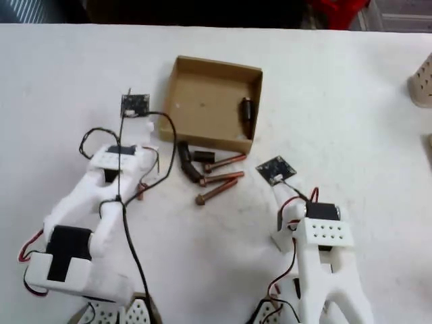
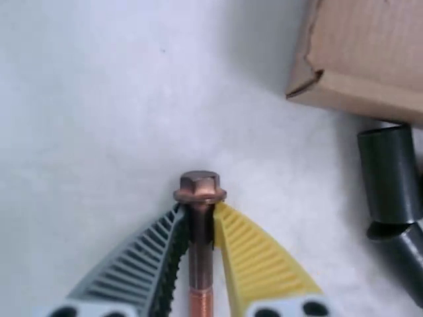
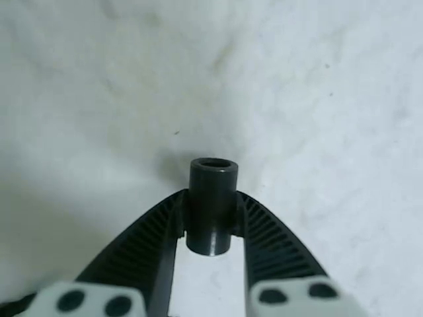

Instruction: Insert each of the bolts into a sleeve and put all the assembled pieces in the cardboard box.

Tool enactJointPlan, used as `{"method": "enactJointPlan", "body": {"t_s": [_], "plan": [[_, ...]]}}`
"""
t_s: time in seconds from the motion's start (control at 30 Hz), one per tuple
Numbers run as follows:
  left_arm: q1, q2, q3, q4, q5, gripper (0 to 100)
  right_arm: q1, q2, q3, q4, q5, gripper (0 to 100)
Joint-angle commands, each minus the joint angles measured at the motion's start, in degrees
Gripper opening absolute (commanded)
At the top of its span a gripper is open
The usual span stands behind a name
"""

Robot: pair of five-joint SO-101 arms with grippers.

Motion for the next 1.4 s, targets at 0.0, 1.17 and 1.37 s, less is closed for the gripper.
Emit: {"method": "enactJointPlan", "body": {"t_s": [0.0, 1.17, 1.37], "plan": [[-1.71, -3.12, -2.81, 6.24, -10.64, 3, 0.22, -1.36, -0.26, -0.48, 0.44, 1.7], [-7.08, -3.12, -4.66, 4.92, -24.70, 2, -24.04, -1.19, 3.16, -57.63, -40.62, 1.7], [-7.08, -3.12, -4.66, 5.19, -24.70, 2, -26.86, -0.13, 3.08, -66.86, -40.70, 1.7]]}}
